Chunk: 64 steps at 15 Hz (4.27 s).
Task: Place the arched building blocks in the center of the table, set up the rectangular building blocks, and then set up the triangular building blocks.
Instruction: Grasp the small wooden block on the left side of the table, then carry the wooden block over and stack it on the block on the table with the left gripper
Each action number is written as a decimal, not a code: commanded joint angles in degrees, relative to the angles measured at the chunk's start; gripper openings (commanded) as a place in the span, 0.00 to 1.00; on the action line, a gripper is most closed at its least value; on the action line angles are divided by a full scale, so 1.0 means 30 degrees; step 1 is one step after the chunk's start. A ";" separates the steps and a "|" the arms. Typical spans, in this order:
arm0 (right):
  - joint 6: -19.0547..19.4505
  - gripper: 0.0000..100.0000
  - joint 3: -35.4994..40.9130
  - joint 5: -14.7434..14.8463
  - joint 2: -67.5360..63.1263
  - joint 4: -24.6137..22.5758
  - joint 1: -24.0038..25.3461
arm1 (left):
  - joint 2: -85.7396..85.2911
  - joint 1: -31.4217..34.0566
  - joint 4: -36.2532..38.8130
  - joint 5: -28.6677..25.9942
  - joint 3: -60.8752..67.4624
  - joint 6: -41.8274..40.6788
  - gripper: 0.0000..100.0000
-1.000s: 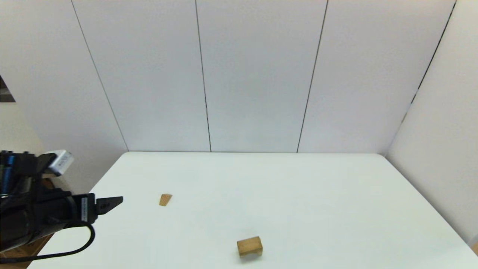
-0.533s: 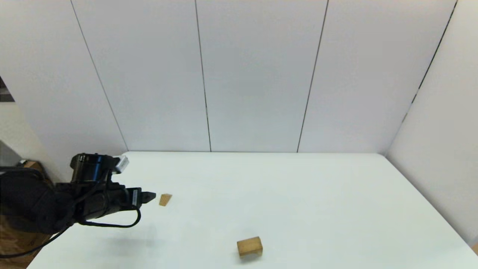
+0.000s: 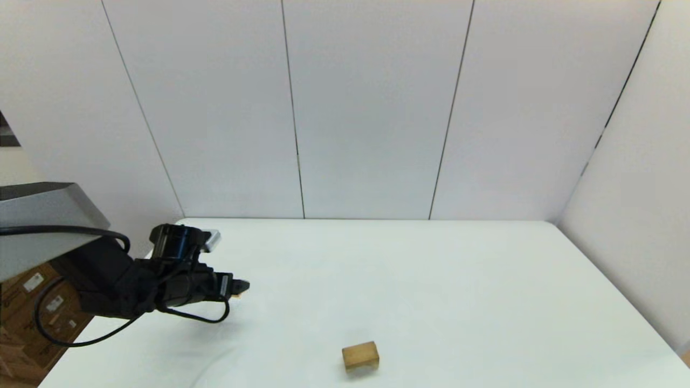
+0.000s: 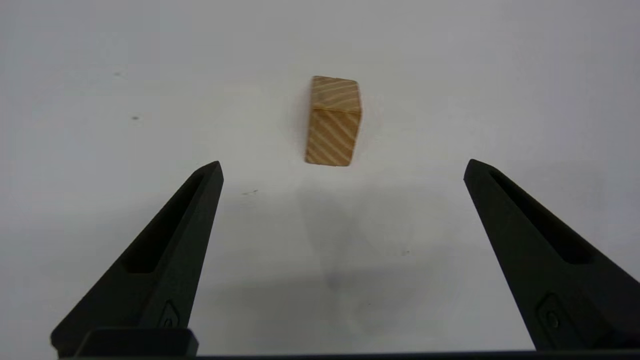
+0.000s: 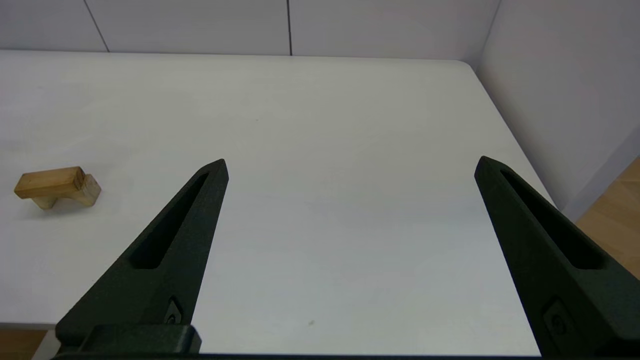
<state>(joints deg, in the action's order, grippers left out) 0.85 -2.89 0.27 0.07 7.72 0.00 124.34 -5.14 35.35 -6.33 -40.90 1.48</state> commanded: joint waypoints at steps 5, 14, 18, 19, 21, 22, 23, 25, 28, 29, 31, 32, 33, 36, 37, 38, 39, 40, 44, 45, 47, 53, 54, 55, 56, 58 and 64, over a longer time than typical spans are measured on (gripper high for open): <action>0.0009 1.00 -0.0004 -0.0002 0.0005 0.0006 0.0000 | 0.1765 -0.0277 0.0140 -0.0030 -0.0664 -0.0082 1.00; 0.0009 1.00 -0.0004 -0.0002 0.0005 0.0035 0.0000 | 0.2702 -0.0189 0.0140 -0.0030 -0.2129 -0.0316 1.00; 0.0009 1.00 -0.0004 -0.0002 0.0005 0.0006 0.0000 | 0.3054 -0.0189 0.0140 0.0000 -0.2304 -0.0345 1.00; 0.0009 1.00 -0.0004 -0.0002 0.0005 0.0035 0.0000 | 0.3083 -0.0189 0.0140 0.0000 -0.2304 -0.0345 1.00; 0.0009 1.00 -0.0004 -0.0002 0.0005 0.0006 0.0000 | 0.3200 -0.0160 0.0140 0.0029 -0.2480 -0.0375 1.00; 0.0009 1.00 -0.0004 -0.0002 0.0005 0.0035 0.0000 | 0.3259 -0.0160 0.0140 0.0029 -0.2568 -0.0375 1.00; 0.0009 1.00 -0.0004 -0.0002 0.0005 0.0006 0.0000 | 0.3259 -0.0102 0.0140 0.0029 -0.2597 -0.0404 1.00; 0.0009 1.00 -0.0004 -0.0002 0.0005 0.0006 0.0000 | 0.3347 -0.0072 0.0140 0.0058 -0.2656 -0.0667 1.00; 0.0009 1.00 -0.0004 -0.0002 0.0005 0.0006 0.0000 | 0.3376 0.0016 0.0140 0.0058 -0.2773 -0.0726 1.00; 0.0009 1.00 -0.0004 -0.0002 0.0005 0.0006 0.0000 | 0.3493 0.0016 0.0140 0.0058 -0.2773 -0.0755 0.00; 0.0009 1.00 -0.0004 -0.0002 0.0005 0.0035 0.0000 | 0.3611 0.0016 0.0140 0.0087 -0.2890 -0.0755 0.00; 0.0009 1.00 -0.0004 -0.0002 0.0005 0.0035 0.0000 | 0.3640 0.0016 0.0140 0.0087 -0.2920 -0.0785 0.00; 0.0009 1.00 -0.0004 -0.0002 0.0005 0.0006 0.0000 | 0.3698 0.0016 0.0140 0.0117 -0.2920 -0.0931 0.00; 0.0009 1.00 -0.0004 -0.0002 0.0005 0.0006 0.0000 | 0.3611 0.0045 0.0140 0.0117 -0.2949 -0.1019 0.00; 0.0009 1.00 -0.0004 -0.0002 0.0005 0.0006 0.0000 | 0.3552 0.0074 0.0140 0.0117 -0.2949 -0.1019 0.00; 0.0009 1.00 -0.0004 -0.0002 0.0005 0.0035 0.0000 | 0.3493 0.0074 0.0140 0.0117 -0.2949 -0.1019 0.00; 0.0009 1.00 -0.0004 -0.0002 0.0005 0.0035 0.0000 | 0.3464 0.0074 0.0140 0.0117 -0.2949 -0.1048 0.00; 0.0009 1.00 -0.0004 -0.0002 0.0005 0.0006 0.0000 | 0.3318 0.0074 0.0140 0.0117 -0.2949 -0.1048 0.00; 0.0009 1.00 -0.0004 -0.0002 0.0005 0.0006 0.0000 | 0.0154 -0.0863 -0.0857 0.0058 -0.3388 -0.1957 0.00; 0.0009 1.00 -0.0004 -0.0002 0.0005 0.0035 0.0000 | -0.0755 -0.1596 -0.1677 0.0029 -0.3711 -0.2250 0.00; 0.0009 1.00 -0.0004 -0.0002 0.0005 0.0006 0.0000 | -0.2366 -0.3500 -0.4167 0.0000 -0.4795 -0.2308 0.00; 0.0009 1.00 -0.0004 -0.0002 0.0005 0.0006 0.0000 | -0.4007 -0.9828 -0.8210 -0.0440 -0.5937 -0.2455 0.00; 0.0009 1.00 -0.0004 -0.0002 0.0005 0.0035 0.0000 | -0.4036 -1.0385 -0.8298 -0.0528 -0.5644 -0.2806 0.00; 0.0009 1.00 -0.0004 -0.0002 0.0005 0.0006 0.0000 | -0.4094 -1.0883 -0.8327 -0.0967 -0.5293 -0.3626 0.00; 0.0009 1.00 -0.0004 -0.0002 0.0005 0.0035 0.0000 | -0.4124 -1.1293 -0.8327 -0.1524 -0.4853 -0.4564 0.00; 0.0009 1.00 -0.0004 -0.0002 0.0005 0.0035 0.0000 | -0.4065 -1.2025 -0.8327 -0.2110 -0.4033 -0.5414 0.00; 0.0009 1.00 -0.0004 -0.0002 0.0005 0.0006 0.0000 | -0.3714 -1.2260 -0.8357 -0.3340 -0.3154 -0.8841 0.00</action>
<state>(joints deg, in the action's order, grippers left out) 0.85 -2.89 0.27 0.07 7.72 0.00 112.68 -41.92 10.22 -16.04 -50.69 -23.75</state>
